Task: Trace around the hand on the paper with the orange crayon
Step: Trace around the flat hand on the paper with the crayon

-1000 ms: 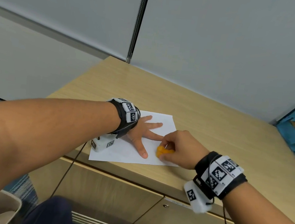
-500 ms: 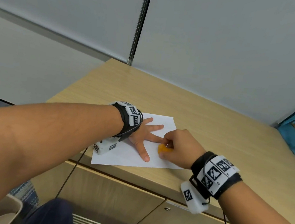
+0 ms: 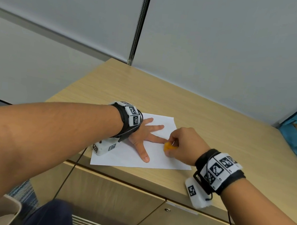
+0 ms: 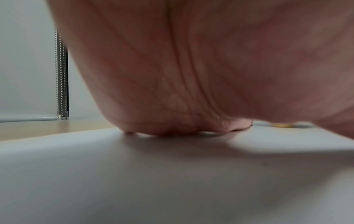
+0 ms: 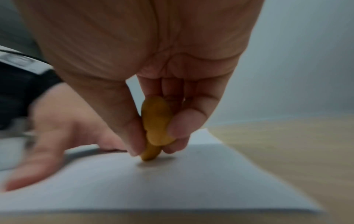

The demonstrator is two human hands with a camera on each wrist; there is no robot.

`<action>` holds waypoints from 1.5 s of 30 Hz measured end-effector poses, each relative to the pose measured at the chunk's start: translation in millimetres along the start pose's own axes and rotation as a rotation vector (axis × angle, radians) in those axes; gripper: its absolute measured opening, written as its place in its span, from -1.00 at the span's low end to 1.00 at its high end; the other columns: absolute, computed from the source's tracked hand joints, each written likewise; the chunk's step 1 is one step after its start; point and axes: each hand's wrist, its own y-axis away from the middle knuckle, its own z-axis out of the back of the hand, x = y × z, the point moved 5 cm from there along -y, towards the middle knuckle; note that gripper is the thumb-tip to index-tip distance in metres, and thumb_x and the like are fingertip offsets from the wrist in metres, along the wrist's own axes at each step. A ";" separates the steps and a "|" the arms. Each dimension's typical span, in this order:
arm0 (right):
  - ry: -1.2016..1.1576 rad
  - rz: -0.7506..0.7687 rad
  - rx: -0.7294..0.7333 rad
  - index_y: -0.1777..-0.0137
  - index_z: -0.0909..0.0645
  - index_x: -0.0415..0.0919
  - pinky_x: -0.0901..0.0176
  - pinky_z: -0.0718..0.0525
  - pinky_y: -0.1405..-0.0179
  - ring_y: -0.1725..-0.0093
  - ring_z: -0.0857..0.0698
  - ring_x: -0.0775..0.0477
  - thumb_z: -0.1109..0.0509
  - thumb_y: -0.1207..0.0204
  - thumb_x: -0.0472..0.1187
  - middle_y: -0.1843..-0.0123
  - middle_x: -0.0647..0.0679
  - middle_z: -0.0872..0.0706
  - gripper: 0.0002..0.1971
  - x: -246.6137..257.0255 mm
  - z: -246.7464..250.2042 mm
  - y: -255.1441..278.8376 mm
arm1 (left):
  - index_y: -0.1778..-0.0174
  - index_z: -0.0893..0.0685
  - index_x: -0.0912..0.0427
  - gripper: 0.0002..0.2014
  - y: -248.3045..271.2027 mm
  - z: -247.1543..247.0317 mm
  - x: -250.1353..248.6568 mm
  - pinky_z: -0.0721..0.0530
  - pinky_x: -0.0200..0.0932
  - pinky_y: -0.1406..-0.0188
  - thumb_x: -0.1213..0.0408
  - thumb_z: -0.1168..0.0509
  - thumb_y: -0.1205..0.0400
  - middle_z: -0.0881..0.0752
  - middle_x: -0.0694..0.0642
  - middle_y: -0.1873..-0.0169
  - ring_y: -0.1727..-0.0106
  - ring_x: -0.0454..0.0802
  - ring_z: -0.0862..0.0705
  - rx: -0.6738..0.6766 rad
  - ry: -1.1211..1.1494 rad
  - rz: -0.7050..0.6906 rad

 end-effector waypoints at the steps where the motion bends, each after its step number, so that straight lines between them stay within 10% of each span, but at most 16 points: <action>1: 0.009 0.050 0.020 0.18 -0.76 -0.16 0.26 -0.55 0.33 0.29 -0.66 0.05 -0.54 -0.41 -0.12 0.30 0.05 -0.73 -0.88 8.2 -4.7 2.7 | -0.56 0.36 -0.54 0.02 -0.2 0.0 0.6 0.26 0.56 -0.49 -0.55 -0.23 -0.39 0.51 -0.10 -0.64 -0.66 0.31 0.43 0.000 -0.004 0.004; 34: -0.039 0.074 0.120 0.25 -0.73 -0.07 0.41 -0.48 0.38 0.38 -0.59 0.19 -0.60 -0.39 -0.11 0.36 0.13 -0.67 -0.89 17.6 -7.3 -13.0 | -0.60 0.32 -0.48 0.06 -2.2 -2.8 5.2 0.25 0.52 -0.52 -0.57 -0.24 -0.36 0.52 -0.16 -0.63 -0.67 0.25 0.43 0.004 0.019 0.022; 45: -0.080 -0.042 0.043 0.22 -0.75 -0.21 0.03 -0.76 0.26 0.35 -0.68 0.01 -0.62 -0.38 -0.11 0.27 -0.09 -0.78 -0.83 0.1 4.1 -22.8 | -0.58 0.42 -0.43 0.16 -3.9 -2.0 5.0 0.25 0.50 -0.52 -0.57 -0.29 -0.32 0.48 -0.15 -0.65 -0.68 0.21 0.41 -0.023 0.044 0.028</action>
